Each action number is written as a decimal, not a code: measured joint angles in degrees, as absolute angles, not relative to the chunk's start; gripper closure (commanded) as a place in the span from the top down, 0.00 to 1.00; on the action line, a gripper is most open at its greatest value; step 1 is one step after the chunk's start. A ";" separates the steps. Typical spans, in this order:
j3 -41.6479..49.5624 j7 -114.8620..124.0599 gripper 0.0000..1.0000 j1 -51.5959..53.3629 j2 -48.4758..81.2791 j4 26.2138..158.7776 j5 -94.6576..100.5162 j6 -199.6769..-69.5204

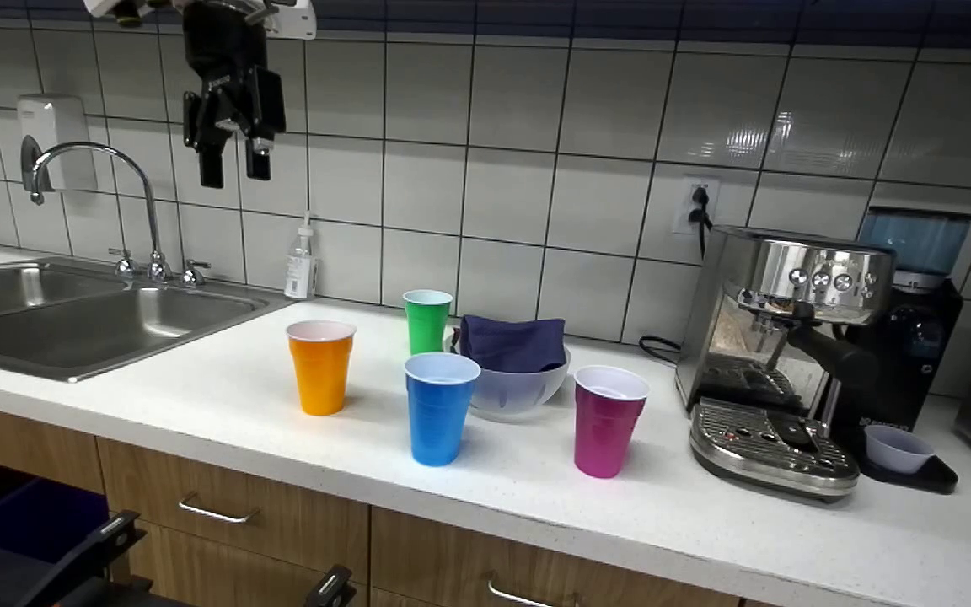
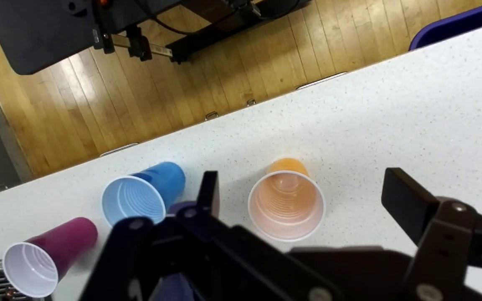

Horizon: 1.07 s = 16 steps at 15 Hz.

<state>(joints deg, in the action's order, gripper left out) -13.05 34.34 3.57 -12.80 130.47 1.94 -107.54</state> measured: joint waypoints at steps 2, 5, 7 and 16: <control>-12.67 35.04 1.00 3.56 -12.13 131.43 2.55 -109.99; -11.95 35.38 1.00 3.56 -10.94 132.60 3.02 -113.89; -11.39 35.38 1.00 3.56 -10.22 133.35 3.48 -116.89; -10.38 35.38 1.00 3.56 -5.01 134.40 7.08 -130.01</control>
